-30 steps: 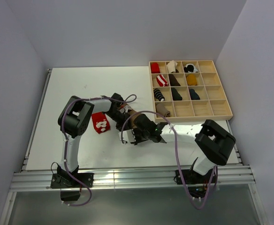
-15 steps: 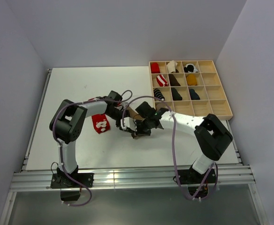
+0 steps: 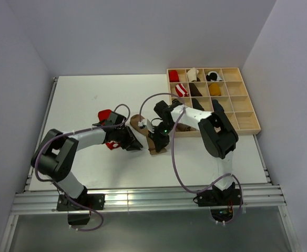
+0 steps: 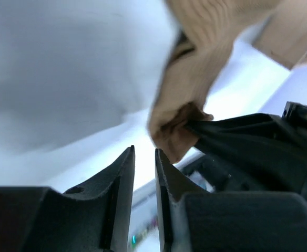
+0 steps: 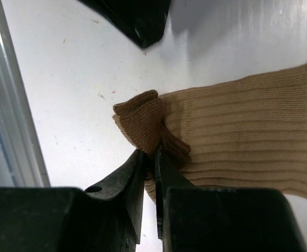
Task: Roll the socks
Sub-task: Roll the sock at the center of the board.
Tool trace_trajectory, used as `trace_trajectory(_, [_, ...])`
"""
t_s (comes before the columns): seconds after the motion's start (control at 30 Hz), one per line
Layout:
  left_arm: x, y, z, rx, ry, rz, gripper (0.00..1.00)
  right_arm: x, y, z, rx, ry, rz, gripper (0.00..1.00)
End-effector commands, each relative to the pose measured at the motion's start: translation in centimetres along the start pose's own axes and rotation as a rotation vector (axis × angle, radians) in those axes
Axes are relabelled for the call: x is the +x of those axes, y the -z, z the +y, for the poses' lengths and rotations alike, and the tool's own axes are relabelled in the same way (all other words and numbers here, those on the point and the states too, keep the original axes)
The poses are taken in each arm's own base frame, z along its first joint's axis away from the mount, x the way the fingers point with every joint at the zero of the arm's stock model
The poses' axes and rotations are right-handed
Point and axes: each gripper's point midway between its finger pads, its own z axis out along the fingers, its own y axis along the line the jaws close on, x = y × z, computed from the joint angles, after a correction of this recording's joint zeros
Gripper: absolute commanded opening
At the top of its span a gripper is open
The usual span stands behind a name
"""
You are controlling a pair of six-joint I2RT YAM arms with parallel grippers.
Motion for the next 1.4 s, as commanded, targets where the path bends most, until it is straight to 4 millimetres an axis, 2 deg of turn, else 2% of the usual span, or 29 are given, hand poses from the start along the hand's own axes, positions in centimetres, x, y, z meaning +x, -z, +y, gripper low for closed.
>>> trace_trajectory(0.0, [-3.7, 2.2, -2.0, 0.072, -0.022, -0.255, 0.28, 0.0, 0.6, 1.0, -0.095, -0.111, 0.004, 0.09])
trace_trajectory(0.03, [-4.3, 2.5, -1.5, 0.060, -0.030, -0.307, 0.29, -0.2, 0.3, 0.4, -0.103, -0.134, 0.007, 0.09])
trace_trajectory(0.1, [-4.6, 3.5, -2.2, 0.093, -0.081, -0.360, 0.32, -0.7, 0.7, -0.2, -0.111, -0.165, 0.011, 0.09])
trace_trajectory(0.17, [-5.2, 4.1, -2.5, 0.090, -0.137, -0.416, 0.33, 0.0, 0.2, -0.7, -0.130, -0.228, 0.044, 0.09])
trace_trajectory(0.2, [-5.4, 4.4, -2.7, 0.084, -0.184, -0.438, 0.33, -0.6, 0.4, -1.2, -0.123, -0.228, 0.044, 0.10])
trace_trajectory(0.23, [-5.2, 4.3, -2.9, 0.077, -0.205, -0.442, 0.34, -0.1, -0.2, -1.5, -0.141, -0.260, 0.068, 0.10])
trace_trajectory(0.3, [-5.4, 4.5, -4.7, 0.118, -0.298, -0.463, 0.33, -0.8, 0.0, -1.9, -0.153, -0.291, 0.074, 0.10])
trace_trajectory(0.4, [-4.9, 4.0, -6.1, 0.093, -0.441, -0.501, 0.33, -0.8, -0.4, -2.3, -0.180, -0.328, 0.085, 0.09])
trace_trajectory(0.5, [-3.0, 3.1, -7.6, 0.143, -0.578, -0.480, 0.35, -0.6, -0.7, -2.4, -0.200, -0.358, 0.092, 0.09])
trace_trajectory(0.63, [-2.5, 1.9, -8.4, 0.193, -0.653, -0.459, 0.36, -0.2, -1.0, -2.1, -0.240, -0.388, 0.111, 0.10])
trace_trajectory(0.8, [-1.8, -0.1, -7.9, 0.205, -0.732, -0.451, 0.36, 0.0, -1.1, -1.9, -0.269, -0.405, 0.119, 0.10])
trace_trajectory(0.83, [-1.5, -0.3, -8.5, 0.240, -0.756, -0.448, 0.37, 0.1, -1.2, -1.9, -0.277, -0.408, 0.119, 0.10])
trace_trajectory(0.93, [-0.8, -1.0, -8.5, 0.270, -0.800, -0.432, 0.40, 0.4, -1.4, -1.7, -0.299, -0.424, 0.124, 0.10])
trace_trajectory(1.07, [-0.2, -1.8, -7.4, 0.273, -0.814, -0.398, 0.40, 0.4, -1.4, -1.6, -0.312, -0.436, 0.122, 0.10])
trace_trajectory(1.1, [-0.1, -2.1, -6.7, 0.261, -0.811, -0.389, 0.40, 0.5, -1.4, -1.7, -0.312, -0.440, 0.121, 0.10])
trace_trajectory(1.37, [1.2, -2.2, -4.8, 0.298, -0.791, -0.363, 0.41, 0.8, -1.3, -1.9, -0.317, -0.470, 0.122, 0.10])
